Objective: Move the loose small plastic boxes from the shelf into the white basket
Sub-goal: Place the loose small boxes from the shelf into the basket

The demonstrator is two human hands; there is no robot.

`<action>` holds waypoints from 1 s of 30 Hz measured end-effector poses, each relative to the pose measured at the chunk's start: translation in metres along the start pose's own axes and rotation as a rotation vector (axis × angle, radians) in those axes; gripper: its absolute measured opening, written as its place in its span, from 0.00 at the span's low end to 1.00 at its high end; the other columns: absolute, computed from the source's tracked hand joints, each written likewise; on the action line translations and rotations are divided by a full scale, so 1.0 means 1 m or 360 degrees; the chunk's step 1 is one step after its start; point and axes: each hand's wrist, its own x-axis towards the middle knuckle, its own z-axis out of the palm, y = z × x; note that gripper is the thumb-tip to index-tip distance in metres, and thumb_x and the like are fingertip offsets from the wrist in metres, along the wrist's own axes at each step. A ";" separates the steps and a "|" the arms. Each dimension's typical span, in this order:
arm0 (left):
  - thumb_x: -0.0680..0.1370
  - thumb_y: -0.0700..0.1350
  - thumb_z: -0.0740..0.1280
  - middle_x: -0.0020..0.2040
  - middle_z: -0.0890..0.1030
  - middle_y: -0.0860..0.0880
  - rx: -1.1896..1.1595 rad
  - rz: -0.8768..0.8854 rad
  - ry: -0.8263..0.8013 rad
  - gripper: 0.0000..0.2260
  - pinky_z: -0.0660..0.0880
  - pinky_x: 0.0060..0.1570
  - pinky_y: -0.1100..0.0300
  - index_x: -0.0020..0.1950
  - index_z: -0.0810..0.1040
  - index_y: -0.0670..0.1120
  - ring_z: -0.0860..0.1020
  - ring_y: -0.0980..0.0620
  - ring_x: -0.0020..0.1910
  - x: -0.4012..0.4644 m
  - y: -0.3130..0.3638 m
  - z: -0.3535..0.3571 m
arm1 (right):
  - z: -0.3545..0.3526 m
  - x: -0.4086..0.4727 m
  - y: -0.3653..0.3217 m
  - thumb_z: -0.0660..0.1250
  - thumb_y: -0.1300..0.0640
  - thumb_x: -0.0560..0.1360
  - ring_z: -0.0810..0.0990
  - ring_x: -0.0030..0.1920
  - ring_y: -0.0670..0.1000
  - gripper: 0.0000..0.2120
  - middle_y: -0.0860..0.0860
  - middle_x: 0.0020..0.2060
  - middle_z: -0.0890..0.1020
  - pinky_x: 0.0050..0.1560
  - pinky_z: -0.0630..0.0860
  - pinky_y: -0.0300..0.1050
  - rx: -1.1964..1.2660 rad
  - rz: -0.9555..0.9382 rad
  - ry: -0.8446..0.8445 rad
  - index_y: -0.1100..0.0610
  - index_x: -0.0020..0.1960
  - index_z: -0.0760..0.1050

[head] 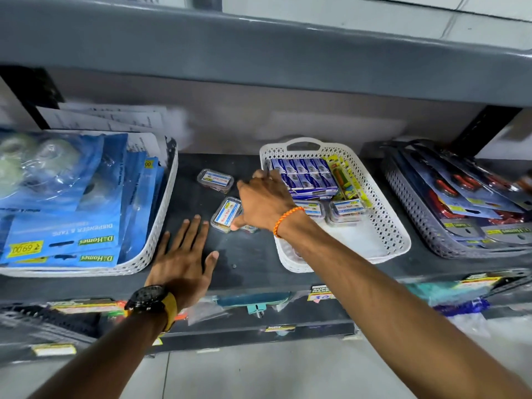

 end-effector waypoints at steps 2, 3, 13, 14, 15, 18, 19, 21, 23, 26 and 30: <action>0.77 0.62 0.39 0.82 0.43 0.52 -0.0002 -0.0003 -0.0004 0.34 0.44 0.78 0.46 0.82 0.45 0.50 0.44 0.52 0.81 -0.001 0.000 0.000 | 0.005 0.009 -0.003 0.74 0.30 0.60 0.71 0.64 0.57 0.43 0.55 0.58 0.81 0.65 0.61 0.57 -0.0096 0.0048 -0.0109 0.56 0.64 0.71; 0.77 0.62 0.39 0.82 0.43 0.52 -0.0010 -0.0003 0.0001 0.34 0.45 0.78 0.46 0.82 0.46 0.49 0.44 0.51 0.81 -0.001 0.000 -0.001 | 0.008 0.011 -0.002 0.73 0.28 0.59 0.70 0.65 0.57 0.45 0.54 0.60 0.80 0.66 0.59 0.58 -0.0134 0.0068 -0.0162 0.56 0.65 0.71; 0.78 0.62 0.43 0.82 0.49 0.50 -0.0034 0.0004 0.0051 0.33 0.48 0.78 0.44 0.81 0.51 0.48 0.49 0.49 0.81 -0.002 -0.001 0.000 | 0.015 0.006 -0.001 0.75 0.32 0.59 0.73 0.64 0.57 0.42 0.53 0.58 0.81 0.69 0.55 0.63 0.0066 0.0120 -0.0170 0.57 0.63 0.68; 0.79 0.61 0.44 0.82 0.50 0.50 -0.0029 0.0003 0.0059 0.33 0.49 0.78 0.43 0.81 0.53 0.48 0.50 0.49 0.81 -0.002 -0.002 0.001 | 0.011 0.004 -0.001 0.75 0.32 0.59 0.73 0.63 0.57 0.42 0.53 0.59 0.81 0.68 0.58 0.62 0.0136 0.0120 -0.0137 0.56 0.63 0.68; 0.79 0.61 0.44 0.82 0.51 0.49 -0.0023 0.0005 0.0064 0.33 0.50 0.78 0.43 0.81 0.54 0.47 0.51 0.49 0.80 -0.002 -0.003 0.002 | 0.008 0.001 0.000 0.75 0.33 0.59 0.74 0.63 0.57 0.42 0.52 0.59 0.80 0.66 0.61 0.59 0.0213 0.0115 -0.0103 0.55 0.64 0.68; 0.79 0.61 0.43 0.82 0.50 0.49 0.0006 0.0011 0.0057 0.33 0.50 0.78 0.43 0.81 0.52 0.48 0.50 0.49 0.81 -0.001 -0.001 0.003 | -0.002 -0.011 0.007 0.76 0.36 0.60 0.76 0.61 0.58 0.42 0.53 0.62 0.79 0.61 0.71 0.52 0.0465 0.0119 -0.0003 0.55 0.66 0.68; 0.78 0.62 0.42 0.82 0.49 0.50 0.0019 0.0007 0.0046 0.34 0.49 0.78 0.43 0.81 0.51 0.48 0.49 0.49 0.81 -0.001 -0.001 0.004 | -0.006 -0.016 0.011 0.76 0.36 0.60 0.76 0.61 0.58 0.42 0.54 0.62 0.78 0.60 0.73 0.50 0.0559 0.0151 0.0031 0.55 0.67 0.69; 0.78 0.62 0.40 0.82 0.47 0.51 0.0038 -0.0001 0.0034 0.34 0.47 0.78 0.44 0.82 0.48 0.49 0.47 0.50 0.81 0.000 -0.002 0.004 | -0.012 -0.026 0.023 0.72 0.32 0.61 0.77 0.60 0.58 0.40 0.54 0.61 0.79 0.57 0.75 0.49 0.0649 0.0247 0.0081 0.53 0.66 0.70; 0.77 0.62 0.40 0.82 0.47 0.51 0.0020 -0.0007 0.0038 0.34 0.46 0.78 0.45 0.82 0.48 0.49 0.47 0.51 0.81 0.001 -0.003 0.004 | -0.016 -0.036 0.036 0.66 0.26 0.60 0.79 0.58 0.58 0.39 0.51 0.57 0.82 0.57 0.75 0.51 0.0586 0.0356 0.0089 0.53 0.61 0.72; 0.77 0.62 0.41 0.82 0.49 0.51 0.0001 -0.0009 0.0048 0.34 0.46 0.77 0.45 0.81 0.50 0.49 0.49 0.50 0.81 0.001 -0.003 0.005 | -0.018 -0.057 0.060 0.61 0.24 0.63 0.79 0.57 0.59 0.38 0.54 0.54 0.82 0.58 0.71 0.52 0.0480 0.0507 0.0077 0.55 0.56 0.72; 0.78 0.62 0.43 0.82 0.52 0.50 0.0011 0.0004 0.0078 0.34 0.49 0.77 0.44 0.81 0.53 0.48 0.52 0.49 0.80 0.001 -0.004 0.006 | -0.013 -0.085 0.078 0.63 0.26 0.66 0.77 0.58 0.60 0.41 0.55 0.52 0.78 0.56 0.72 0.51 0.0398 0.0697 -0.0008 0.59 0.63 0.68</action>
